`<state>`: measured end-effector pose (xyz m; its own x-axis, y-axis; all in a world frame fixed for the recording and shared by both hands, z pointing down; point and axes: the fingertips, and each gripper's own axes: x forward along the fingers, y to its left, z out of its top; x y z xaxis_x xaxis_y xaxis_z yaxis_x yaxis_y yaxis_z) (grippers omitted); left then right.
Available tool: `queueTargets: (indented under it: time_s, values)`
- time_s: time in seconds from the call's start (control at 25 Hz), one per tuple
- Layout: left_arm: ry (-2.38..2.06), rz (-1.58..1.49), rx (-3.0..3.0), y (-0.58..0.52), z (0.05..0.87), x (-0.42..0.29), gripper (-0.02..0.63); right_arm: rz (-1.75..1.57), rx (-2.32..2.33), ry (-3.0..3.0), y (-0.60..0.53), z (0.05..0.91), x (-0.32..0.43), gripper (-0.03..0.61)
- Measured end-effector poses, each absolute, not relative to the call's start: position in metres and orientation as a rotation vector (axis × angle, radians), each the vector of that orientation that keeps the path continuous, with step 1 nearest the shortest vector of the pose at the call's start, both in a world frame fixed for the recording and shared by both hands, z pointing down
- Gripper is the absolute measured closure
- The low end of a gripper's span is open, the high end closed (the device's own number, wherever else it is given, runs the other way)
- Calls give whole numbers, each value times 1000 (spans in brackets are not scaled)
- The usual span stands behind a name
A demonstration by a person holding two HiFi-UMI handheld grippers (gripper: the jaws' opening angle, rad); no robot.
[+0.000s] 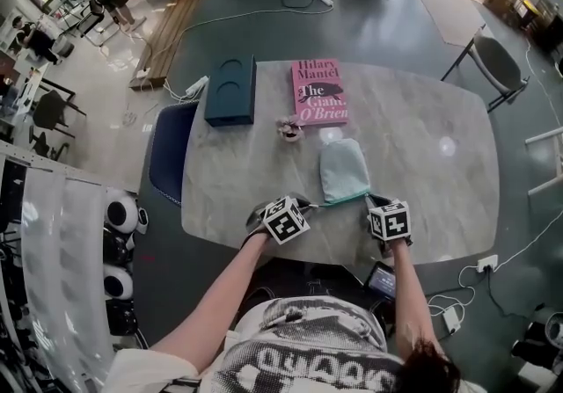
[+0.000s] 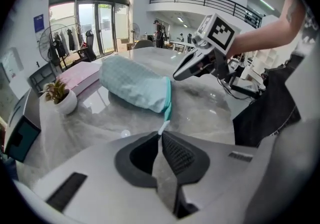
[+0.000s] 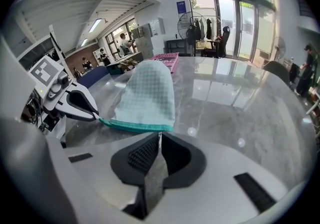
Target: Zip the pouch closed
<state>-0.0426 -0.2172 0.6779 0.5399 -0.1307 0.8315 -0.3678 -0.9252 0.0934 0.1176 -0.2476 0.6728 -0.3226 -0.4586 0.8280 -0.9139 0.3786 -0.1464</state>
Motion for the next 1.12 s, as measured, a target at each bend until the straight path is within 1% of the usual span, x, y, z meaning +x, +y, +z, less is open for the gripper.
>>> queueTargets:
  time_s: [0.08,0.16,0.2,0.32,0.48,0.72,1.12]
  values:
    - [-440,1280,2506,-216,675,-41,581,825,1174,-1946,-247,670,116,534]
    - [-461,1236,2501,-214,669,-40,501,831,1170,-1976,-245,665,113,516]
    - [-479,1215,2502,-215,665,-39,491,831,1170,-1997,-245,661,111,511]
    - [-561,1126,2514,-217,648,-37,493,831,1163,-2069,-240,646,100,500]
    - [-697,952,2535,-217,618,-32,529,828,1152,-2155,-230,624,89,491]
    - [-885,748,2490,-203,586,-28,529,782,1093,-2303,-217,591,75,491]
    - [-1182,612,2376,-160,554,-37,529,695,857,-2524,-178,544,48,491]
